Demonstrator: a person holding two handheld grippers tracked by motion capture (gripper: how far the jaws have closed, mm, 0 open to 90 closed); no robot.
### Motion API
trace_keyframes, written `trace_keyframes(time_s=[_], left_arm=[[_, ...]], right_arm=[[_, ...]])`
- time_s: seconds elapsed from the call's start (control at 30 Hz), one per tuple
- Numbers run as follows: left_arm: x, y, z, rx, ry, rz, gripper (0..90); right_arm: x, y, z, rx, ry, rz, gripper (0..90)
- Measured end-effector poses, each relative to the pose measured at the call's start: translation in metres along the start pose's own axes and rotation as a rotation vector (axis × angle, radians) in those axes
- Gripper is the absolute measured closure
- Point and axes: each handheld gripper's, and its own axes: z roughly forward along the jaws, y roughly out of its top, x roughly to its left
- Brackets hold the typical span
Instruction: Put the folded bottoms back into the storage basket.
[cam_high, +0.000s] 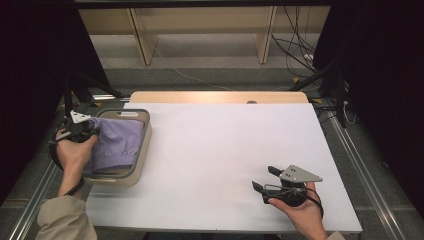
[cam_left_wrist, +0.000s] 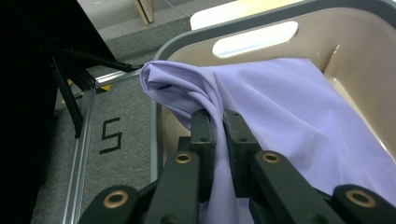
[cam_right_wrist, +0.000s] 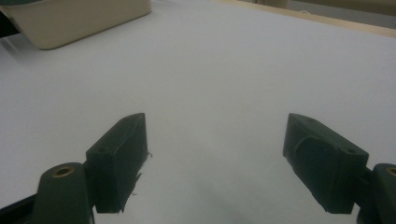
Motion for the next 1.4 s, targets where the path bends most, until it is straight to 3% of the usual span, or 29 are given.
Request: trace_keyframes(time_s=[0.53, 0.7, 0.8, 0.93, 1.0, 1.2, 1.4], left_arm=[[0.002, -0.005, 0.007, 0.026, 0.018, 0.003, 81.7], [0.002, -0.004, 0.005, 0.018, 0.044, 0.001, 77.4], [0.001, 0.001, 0.0, -0.015, 0.067, -0.008, 66.7], [-0.005, 0.012, -0.007, -0.066, 0.075, -0.048, 42.7], [-0.01, 0.017, -0.011, -0.087, 0.082, -0.044, 37.8], [-0.026, 0.03, -0.018, -0.115, 0.033, -0.031, 33.3], [-0.046, 0.03, -0.003, -0.039, -0.06, 0.011, 37.2]], right_arm=[[0.0, 0.0, 0.0, 0.0, 0.0, -0.001, 22.8], [0.0, 0.0, 0.0, 0.001, 0.001, -0.001, 22.8], [0.0, 0.0, 0.0, 0.001, 0.001, -0.001, 22.8], [0.0, 0.0, 0.0, 0.001, 0.001, -0.001, 22.8], [0.0, 0.0, 0.0, 0.0, 0.002, -0.001, 22.8], [0.0, 0.0, 0.0, 0.001, 0.001, -0.001, 22.8], [0.0, 0.001, 0.0, 0.002, 0.003, 0.0, 22.8]])
